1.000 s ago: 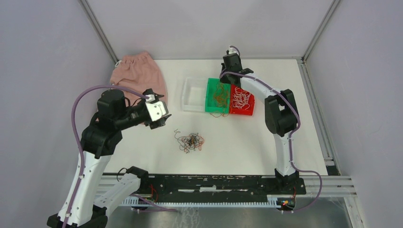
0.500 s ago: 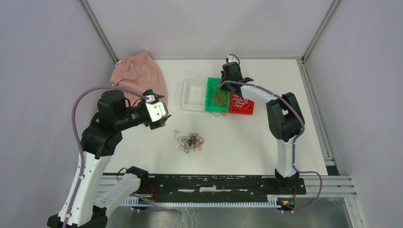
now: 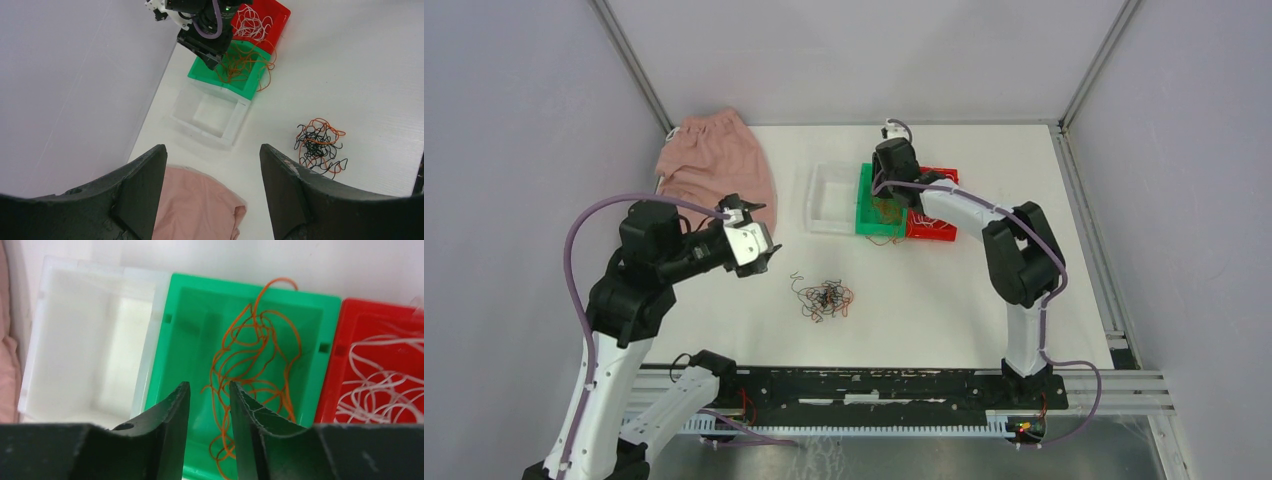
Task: Untangle the cables
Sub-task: Place the cable in the bin.
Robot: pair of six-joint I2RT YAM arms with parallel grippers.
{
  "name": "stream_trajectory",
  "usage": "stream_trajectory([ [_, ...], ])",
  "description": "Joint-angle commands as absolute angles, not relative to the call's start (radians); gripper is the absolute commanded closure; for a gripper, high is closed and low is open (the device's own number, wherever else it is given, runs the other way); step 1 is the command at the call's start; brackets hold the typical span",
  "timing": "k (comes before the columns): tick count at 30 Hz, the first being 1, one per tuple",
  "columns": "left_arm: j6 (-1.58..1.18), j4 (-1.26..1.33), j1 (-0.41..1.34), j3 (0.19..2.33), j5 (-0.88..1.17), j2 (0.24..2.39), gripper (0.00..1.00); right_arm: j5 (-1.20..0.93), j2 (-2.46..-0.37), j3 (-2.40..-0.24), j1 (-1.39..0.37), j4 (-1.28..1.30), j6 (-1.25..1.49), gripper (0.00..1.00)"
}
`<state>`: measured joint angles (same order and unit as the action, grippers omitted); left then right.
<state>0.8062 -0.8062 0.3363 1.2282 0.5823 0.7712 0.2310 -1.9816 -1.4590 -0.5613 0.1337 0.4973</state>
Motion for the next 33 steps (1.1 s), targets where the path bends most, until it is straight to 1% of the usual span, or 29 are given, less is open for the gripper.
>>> stream_trajectory([
  [1, 0.83, -0.782, 0.34, 1.226, 0.597, 0.767, 0.24, 0.321, -2.032, -1.594, -0.537, 0.158, 0.452, 0.57],
  [3, 0.833, -0.783, 0.341, 1.224, 0.597, 0.77, 0.25, 0.325, -2.062, -1.639, -0.524, 0.182, 0.448, 0.55],
  [8, 0.837, -0.783, 0.34, 1.223, 0.597, 0.784, 0.25, 0.324, -2.116, -1.701, -0.494, 0.208, 0.441, 0.57],
  [22, 0.836, -0.784, 0.339, 1.225, 0.62, 0.8, 0.25, 0.269, -2.188, -1.741, -0.468, 0.164, 0.445, 0.68],
  [25, 0.834, -0.784, 0.34, 1.216, 0.623, 0.794, 0.25, 0.247, -2.193, -1.737, -0.468, 0.138, 0.457, 0.73],
  [27, 0.834, -0.784, 0.34, 1.212, 0.621, 0.79, 0.25, 0.242, -2.19, -1.731, -0.469, 0.123, 0.46, 0.79],
  [28, 0.833, -0.784, 0.34, 1.212, 0.62, 0.79, 0.25, 0.24, -2.185, -1.723, -0.468, 0.107, 0.46, 0.83],
  [29, 0.834, -0.784, 0.34, 1.211, 0.62, 0.789, 0.25, 0.237, -2.178, -1.71, -0.468, 0.093, 0.46, 0.85],
  [31, 0.834, -0.784, 0.339, 1.21, 0.618, 0.788, 0.25, 0.221, -2.158, -1.683, -0.469, 0.061, 0.458, 0.95],
  [32, 0.834, -0.784, 0.34, 1.21, 0.619, 0.789, 0.25, 0.212, -2.144, -1.665, -0.47, 0.043, 0.457, 0.99],
  [33, 0.834, -0.784, 0.34, 1.211, 0.62, 0.79, 0.25, 0.204, -2.129, -1.647, -0.47, 0.028, 0.456, 1.0],
])
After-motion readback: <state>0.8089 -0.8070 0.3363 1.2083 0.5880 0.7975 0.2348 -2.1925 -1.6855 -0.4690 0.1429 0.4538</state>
